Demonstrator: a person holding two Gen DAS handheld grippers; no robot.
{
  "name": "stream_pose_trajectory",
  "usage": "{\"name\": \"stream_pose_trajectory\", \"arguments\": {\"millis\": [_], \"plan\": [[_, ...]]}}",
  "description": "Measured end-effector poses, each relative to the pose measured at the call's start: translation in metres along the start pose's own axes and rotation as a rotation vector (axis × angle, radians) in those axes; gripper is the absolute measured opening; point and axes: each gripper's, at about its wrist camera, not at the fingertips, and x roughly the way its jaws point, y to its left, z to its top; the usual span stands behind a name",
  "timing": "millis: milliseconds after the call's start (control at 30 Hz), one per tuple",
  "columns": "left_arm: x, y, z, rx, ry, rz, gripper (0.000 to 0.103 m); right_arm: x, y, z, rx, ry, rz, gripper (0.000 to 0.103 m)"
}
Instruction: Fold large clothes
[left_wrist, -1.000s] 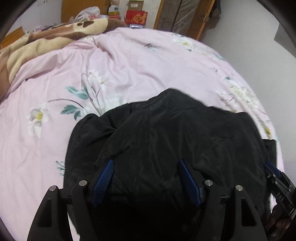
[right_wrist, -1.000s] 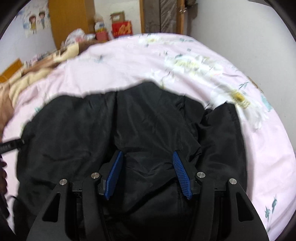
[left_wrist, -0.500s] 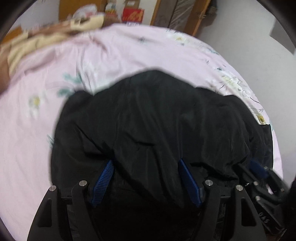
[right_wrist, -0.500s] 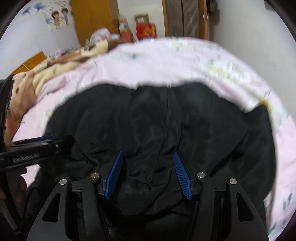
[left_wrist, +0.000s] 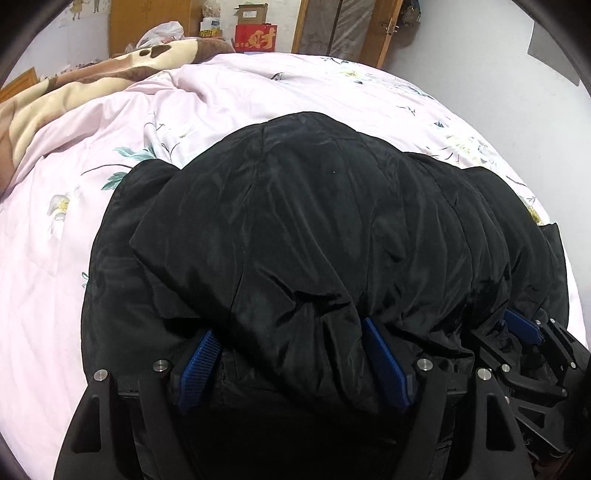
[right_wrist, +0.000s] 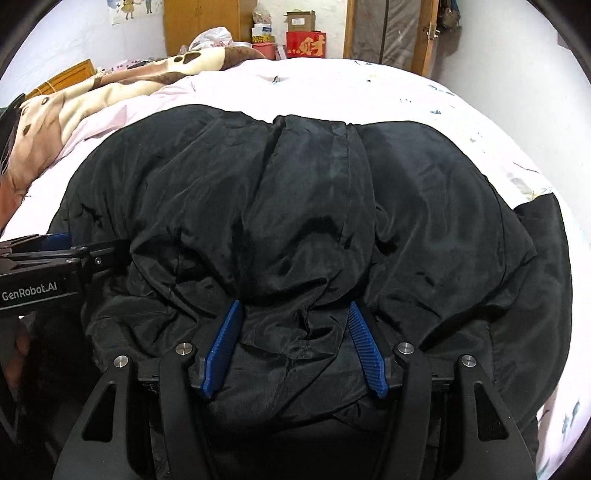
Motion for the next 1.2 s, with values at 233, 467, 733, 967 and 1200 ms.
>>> {"name": "stream_pose_trajectory", "arguments": {"millis": [233,467,733,967,1200], "plan": [[-0.014,-0.001,-0.001,-0.022,-0.008,0.004,0.078,-0.045,0.002,-0.012,0.028,-0.087,0.008,0.061],[-0.015,-0.001,-0.002,-0.026,0.002,0.014,0.078,-0.012,0.007,-0.019,0.001,0.027,-0.031,0.062],[-0.033,-0.001,0.0,-0.026,0.005,0.021,0.078,-0.007,0.014,-0.014,-0.009,0.063,-0.053,0.062],[-0.059,0.023,0.032,-0.053,-0.071,0.036,0.078,-0.073,-0.018,0.007,0.091,-0.13,0.011,0.062],[-0.023,0.036,0.06,-0.059,-0.016,0.112,0.077,-0.026,-0.069,0.041,0.15,-0.048,-0.112,0.062]]}}
